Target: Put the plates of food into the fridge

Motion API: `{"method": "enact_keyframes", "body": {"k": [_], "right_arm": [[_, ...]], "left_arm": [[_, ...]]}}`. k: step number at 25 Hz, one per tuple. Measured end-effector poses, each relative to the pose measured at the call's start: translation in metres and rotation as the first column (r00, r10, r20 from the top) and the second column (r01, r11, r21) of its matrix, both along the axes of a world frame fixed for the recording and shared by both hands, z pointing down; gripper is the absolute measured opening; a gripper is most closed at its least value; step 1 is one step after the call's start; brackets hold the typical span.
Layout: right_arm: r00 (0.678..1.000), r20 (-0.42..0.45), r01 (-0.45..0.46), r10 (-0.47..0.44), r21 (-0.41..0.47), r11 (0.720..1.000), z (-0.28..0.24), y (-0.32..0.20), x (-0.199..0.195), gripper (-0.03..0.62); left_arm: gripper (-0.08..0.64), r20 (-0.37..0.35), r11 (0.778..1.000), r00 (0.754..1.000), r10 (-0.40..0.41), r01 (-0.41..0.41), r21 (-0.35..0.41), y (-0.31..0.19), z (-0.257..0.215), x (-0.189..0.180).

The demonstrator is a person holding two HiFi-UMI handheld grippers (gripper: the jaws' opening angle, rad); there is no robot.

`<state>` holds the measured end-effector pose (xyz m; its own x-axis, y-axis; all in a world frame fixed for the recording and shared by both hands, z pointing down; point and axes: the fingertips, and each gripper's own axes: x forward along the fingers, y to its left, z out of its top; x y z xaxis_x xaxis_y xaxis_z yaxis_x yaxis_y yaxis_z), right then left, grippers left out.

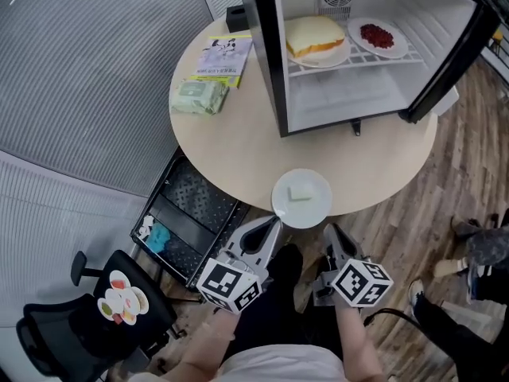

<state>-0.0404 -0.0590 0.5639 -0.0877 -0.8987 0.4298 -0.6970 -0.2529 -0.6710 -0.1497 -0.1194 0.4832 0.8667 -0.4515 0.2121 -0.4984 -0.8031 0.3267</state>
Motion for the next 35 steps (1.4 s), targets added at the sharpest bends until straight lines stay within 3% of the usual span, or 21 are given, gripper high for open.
{"method": "enact_keyframes", "body": {"k": [4,8,10,14,17,21,25,28,30,33,35], "right_arm": [[0.986,0.167,-0.003,0.002,0.002,1.0,0.02,-0.002,-0.017,0.124],[0.946,0.323,-0.024,0.034,-0.036,0.999,0.04,-0.004,-0.031,0.183],[0.907,0.419,-0.042,0.048,-0.022,0.999,0.047,-0.008,-0.039,0.183],[0.791,0.608,-0.108,0.069,0.027,0.994,0.051,-0.023,-0.051,0.183],[0.773,0.625,-0.143,0.107,0.007,0.99,0.056,-0.026,-0.053,0.183],[0.72,0.678,-0.23,0.146,0.035,0.973,0.048,-0.036,-0.047,0.183],[0.731,0.661,-0.246,0.17,0.022,0.969,0.055,-0.037,-0.043,0.178],[0.682,0.704,-0.287,0.2,0.006,0.958,0.058,-0.036,-0.042,0.028],[0.665,0.721,-0.298,0.193,0.019,0.955,0.056,-0.037,-0.044,0.023],[0.681,0.709,-0.288,0.183,0.03,0.957,0.054,-0.036,-0.045,0.019],[0.672,0.718,-0.288,0.18,0.029,0.957,0.052,-0.035,-0.045,0.018]], "left_arm": [[0.005,0.008,1.0,1.0,0.004,-0.004,-0.017,-0.003,0.016,-0.007],[0.005,0.011,0.999,1.0,0.002,-0.002,-0.032,-0.005,0.032,-0.016],[0.004,0.015,0.999,1.0,0.0,0.001,-0.039,-0.007,0.039,-0.019],[0.003,0.016,0.999,1.0,-0.009,0.01,-0.048,-0.011,0.048,-0.024],[0.005,0.011,0.998,1.0,-0.02,0.02,-0.052,-0.013,0.05,-0.028],[0.003,0.008,0.998,1.0,-0.025,0.025,-0.056,-0.018,0.052,-0.029],[0.004,0.011,0.997,1.0,-0.024,0.025,-0.068,-0.017,0.056,-0.03],[0.005,0.01,0.998,1.0,-0.017,0.017,-0.067,-0.018,0.056,-0.029],[0.004,0.009,0.998,1.0,-0.013,0.013,-0.065,-0.019,0.055,-0.03],[0.003,0.008,0.998,1.0,-0.007,0.007,-0.062,-0.02,0.052,-0.03],[0.005,0.007,0.998,1.0,0.0,0.0,-0.059,-0.02,0.05,-0.028]]}}
